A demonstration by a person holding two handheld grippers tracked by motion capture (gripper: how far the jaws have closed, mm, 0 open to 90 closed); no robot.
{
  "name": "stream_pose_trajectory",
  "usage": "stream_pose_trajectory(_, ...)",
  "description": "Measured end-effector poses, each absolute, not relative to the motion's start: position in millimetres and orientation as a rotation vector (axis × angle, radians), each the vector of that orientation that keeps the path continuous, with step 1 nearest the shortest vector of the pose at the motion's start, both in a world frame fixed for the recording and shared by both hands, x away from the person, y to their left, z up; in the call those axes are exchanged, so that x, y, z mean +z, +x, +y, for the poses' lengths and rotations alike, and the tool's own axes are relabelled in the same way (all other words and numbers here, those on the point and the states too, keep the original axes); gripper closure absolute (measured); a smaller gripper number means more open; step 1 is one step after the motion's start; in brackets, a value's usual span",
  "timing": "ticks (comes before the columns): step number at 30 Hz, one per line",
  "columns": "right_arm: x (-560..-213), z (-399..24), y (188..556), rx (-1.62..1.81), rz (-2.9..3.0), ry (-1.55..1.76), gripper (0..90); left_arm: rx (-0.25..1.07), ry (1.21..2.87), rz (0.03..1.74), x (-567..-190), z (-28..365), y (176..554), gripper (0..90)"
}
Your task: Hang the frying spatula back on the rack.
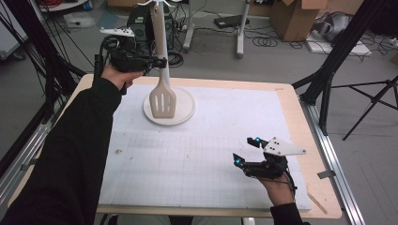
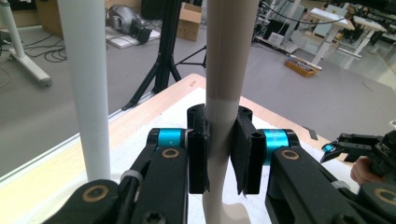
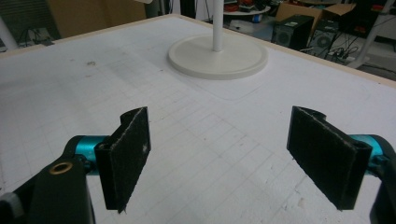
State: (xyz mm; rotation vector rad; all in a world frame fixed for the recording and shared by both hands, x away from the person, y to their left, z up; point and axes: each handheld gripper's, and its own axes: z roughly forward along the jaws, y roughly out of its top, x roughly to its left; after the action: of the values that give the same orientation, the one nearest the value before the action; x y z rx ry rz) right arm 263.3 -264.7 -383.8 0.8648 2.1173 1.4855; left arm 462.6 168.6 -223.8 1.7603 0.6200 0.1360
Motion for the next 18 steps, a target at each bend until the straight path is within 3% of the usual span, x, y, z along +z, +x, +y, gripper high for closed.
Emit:
stream_pose_trajectory(2,-384,-265,263,1.490,2.120,0.866,20.3,0.135,1.740,0.622,-225,169,460,72.3)
stream_pose_trajectory(5,-384,-266,263,1.486,2.120,0.866,20.3,0.165,1.701,0.633,-228,173,453,50.5)
stream_pose_trajectory(7,-384,-267,262,1.482,2.120,0.867,20.3,0.211,1.677,0.643,-230,179,442,43.4)
stream_pose_trajectory(16,-383,-271,259,1.495,2.105,0.884,20.3,0.382,1.619,0.682,-238,204,393,27.3)
stream_pose_trajectory(18,-383,-272,258,1.498,2.100,0.881,20.3,0.406,1.592,0.682,-245,209,379,19.1)
